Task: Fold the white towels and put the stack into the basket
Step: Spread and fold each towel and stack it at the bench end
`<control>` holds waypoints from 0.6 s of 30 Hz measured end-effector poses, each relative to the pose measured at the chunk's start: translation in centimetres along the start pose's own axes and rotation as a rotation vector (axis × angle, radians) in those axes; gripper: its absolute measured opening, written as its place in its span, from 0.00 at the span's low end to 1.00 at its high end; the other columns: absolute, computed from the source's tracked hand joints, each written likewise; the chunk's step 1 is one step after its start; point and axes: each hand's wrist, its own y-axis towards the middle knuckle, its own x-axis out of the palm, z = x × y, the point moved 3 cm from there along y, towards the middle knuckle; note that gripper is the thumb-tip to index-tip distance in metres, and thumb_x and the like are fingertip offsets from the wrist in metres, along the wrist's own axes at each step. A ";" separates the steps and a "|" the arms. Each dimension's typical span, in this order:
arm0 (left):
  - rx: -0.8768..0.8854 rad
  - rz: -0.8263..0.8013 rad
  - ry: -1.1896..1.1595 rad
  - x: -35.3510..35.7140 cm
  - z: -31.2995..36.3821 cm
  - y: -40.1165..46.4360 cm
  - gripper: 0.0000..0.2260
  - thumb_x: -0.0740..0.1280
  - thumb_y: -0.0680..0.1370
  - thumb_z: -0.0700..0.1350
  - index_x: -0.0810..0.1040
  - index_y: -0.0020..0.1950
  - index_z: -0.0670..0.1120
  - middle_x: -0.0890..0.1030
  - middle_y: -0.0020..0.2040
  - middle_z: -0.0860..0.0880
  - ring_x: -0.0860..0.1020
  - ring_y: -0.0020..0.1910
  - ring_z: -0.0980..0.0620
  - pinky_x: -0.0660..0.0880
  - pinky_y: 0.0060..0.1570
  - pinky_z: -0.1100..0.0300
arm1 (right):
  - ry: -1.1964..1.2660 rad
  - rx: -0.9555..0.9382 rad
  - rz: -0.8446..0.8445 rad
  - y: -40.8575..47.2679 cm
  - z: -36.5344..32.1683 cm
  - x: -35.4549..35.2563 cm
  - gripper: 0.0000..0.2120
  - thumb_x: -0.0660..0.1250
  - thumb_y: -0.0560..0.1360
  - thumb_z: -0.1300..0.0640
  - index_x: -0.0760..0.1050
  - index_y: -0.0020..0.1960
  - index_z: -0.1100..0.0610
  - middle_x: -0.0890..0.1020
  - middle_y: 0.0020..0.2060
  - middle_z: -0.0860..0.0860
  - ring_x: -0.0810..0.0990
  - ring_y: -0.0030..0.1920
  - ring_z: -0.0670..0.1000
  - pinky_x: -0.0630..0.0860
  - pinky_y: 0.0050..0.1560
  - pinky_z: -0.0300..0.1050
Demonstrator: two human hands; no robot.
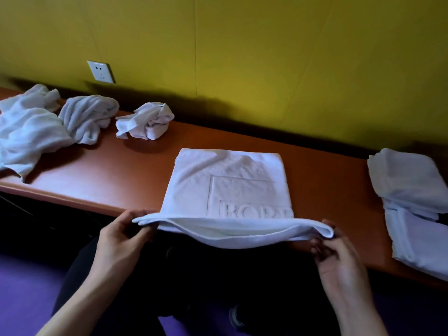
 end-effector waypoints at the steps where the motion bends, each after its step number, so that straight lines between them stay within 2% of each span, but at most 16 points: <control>1: 0.040 0.035 0.071 0.1 0.0 1.0 0.07 0.73 0.76 0.38 0.85 0.48 0.51 0.86 0.43 0.48 0.84 0.43 0.51 0.79 0.44 0.61 | -0.094 -0.052 0.005 0.8 0.0 0.3 0.09 0.69 0.74 0.63 0.82 0.52 0.54 0.84 0.43 0.52 0.81 0.41 0.49 0.79 0.38 0.35; 3: 0.100 0.080 0.179 0.3 0.2 3.1 0.06 0.74 0.76 0.44 0.84 0.48 0.55 0.81 0.47 0.49 0.82 0.45 0.51 0.77 0.46 0.59 | -0.290 -0.179 0.048 2.6 -0.4 1.0 0.06 0.69 0.76 0.60 0.80 0.54 0.55 0.85 0.42 0.49 0.82 0.42 0.48 0.78 0.41 0.35; 5: 0.125 0.075 0.150 0.7 0.4 5.3 0.06 0.73 0.76 0.44 0.82 0.48 0.56 0.79 0.50 0.51 0.81 0.46 0.57 0.76 0.45 0.63 | -0.434 -0.307 0.110 4.8 -1.0 1.5 0.03 0.71 0.77 0.55 0.81 0.50 0.53 0.86 0.39 0.45 0.82 0.43 0.45 0.78 0.44 0.35; 7: 0.139 0.024 0.091 1.9 0.7 7.6 0.04 0.71 0.78 0.42 0.82 0.47 0.51 0.83 0.45 0.49 0.79 0.39 0.62 0.75 0.40 0.69 | -0.581 -0.407 0.128 7.2 -1.5 2.3 0.06 0.71 0.76 0.48 0.81 0.48 0.50 0.85 0.42 0.46 0.82 0.46 0.47 0.77 0.49 0.43; 10: 0.122 0.046 0.095 3.8 0.5 11.4 0.06 0.71 0.78 0.43 0.78 0.42 0.49 0.82 0.36 0.47 0.75 0.31 0.59 0.71 0.30 0.68 | -0.721 -0.497 0.107 11.6 -1.3 4.2 0.12 0.66 0.73 0.38 0.78 0.47 0.46 0.83 0.42 0.48 0.80 0.46 0.49 0.74 0.46 0.47; 12: 0.064 0.107 0.055 5.0 0.0 14.3 0.03 0.73 0.77 0.46 0.81 0.47 0.48 0.84 0.40 0.48 0.78 0.34 0.58 0.74 0.32 0.69 | -0.763 -0.538 0.093 14.5 -0.8 5.7 0.12 0.64 0.74 0.41 0.76 0.49 0.49 0.81 0.40 0.52 0.77 0.42 0.49 0.72 0.42 0.41; 14: 0.019 0.128 0.021 6.1 -0.6 17.1 0.09 0.73 0.77 0.49 0.83 0.50 0.44 0.85 0.42 0.48 0.79 0.36 0.56 0.77 0.37 0.62 | -0.796 -0.577 0.087 17.2 -0.2 7.0 0.12 0.64 0.77 0.49 0.76 0.51 0.57 0.79 0.39 0.54 0.75 0.41 0.51 0.68 0.36 0.34; 16: 0.023 0.123 0.028 7.3 -0.9 19.7 0.10 0.72 0.78 0.52 0.84 0.48 0.46 0.84 0.39 0.49 0.78 0.36 0.55 0.76 0.40 0.57 | -0.811 -0.598 0.094 19.7 0.4 8.0 0.11 0.64 0.79 0.54 0.77 0.51 0.62 0.77 0.38 0.55 0.74 0.40 0.53 0.65 0.33 0.37; 18: 0.058 0.133 0.076 8.3 -0.8 22.1 0.09 0.70 0.79 0.52 0.83 0.46 0.47 0.82 0.37 0.53 0.76 0.34 0.58 0.74 0.37 0.60 | -0.823 -0.613 0.109 22.1 0.5 9.1 0.10 0.65 0.81 0.58 0.76 0.51 0.66 0.76 0.38 0.56 0.72 0.40 0.52 0.64 0.32 0.34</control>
